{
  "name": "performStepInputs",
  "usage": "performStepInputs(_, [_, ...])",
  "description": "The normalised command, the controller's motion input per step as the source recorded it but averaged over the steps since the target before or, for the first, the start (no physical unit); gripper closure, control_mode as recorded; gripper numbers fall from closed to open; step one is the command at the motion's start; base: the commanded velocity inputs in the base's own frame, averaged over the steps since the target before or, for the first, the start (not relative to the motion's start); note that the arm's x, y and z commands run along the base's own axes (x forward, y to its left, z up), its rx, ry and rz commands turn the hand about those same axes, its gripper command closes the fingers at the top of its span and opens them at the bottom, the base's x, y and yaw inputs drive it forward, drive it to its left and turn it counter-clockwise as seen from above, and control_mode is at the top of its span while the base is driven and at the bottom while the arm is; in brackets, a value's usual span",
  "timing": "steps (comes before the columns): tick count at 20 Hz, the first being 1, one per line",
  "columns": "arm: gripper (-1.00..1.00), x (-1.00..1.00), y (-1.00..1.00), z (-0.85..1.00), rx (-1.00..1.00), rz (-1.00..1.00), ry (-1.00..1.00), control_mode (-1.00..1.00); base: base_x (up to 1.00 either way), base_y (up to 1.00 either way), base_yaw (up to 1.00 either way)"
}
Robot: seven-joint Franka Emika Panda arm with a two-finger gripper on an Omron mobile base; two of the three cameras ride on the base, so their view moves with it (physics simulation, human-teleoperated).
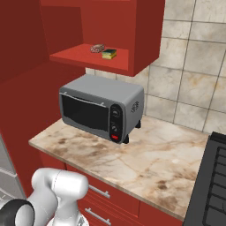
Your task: Pick up the bar soap and sponge from the sink, and place them back in the cabinet, and close the cabinet door.
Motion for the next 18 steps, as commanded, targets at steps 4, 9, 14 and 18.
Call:
performStepInputs(4, [-1.0, 0.0, 0.43, -0.01, -0.15, 0.04, 0.01, -1.0, 0.0, 0.0, 0.0])
performStepInputs(9, [-1.0, -0.02, 0.36, 0.0, -0.15, 0.04, 0.0, -1.0, 0.0, 0.0, 0.0])
performStepInputs(14, [-1.0, 0.0, 0.29, -0.06, -0.14, 0.06, 0.01, -1.0, 0.0, 0.0, 0.0])
performStepInputs(18, [-1.0, 0.0, 0.31, -0.07, -0.14, 0.08, 0.0, -1.0, 0.0, 0.0, 0.0])
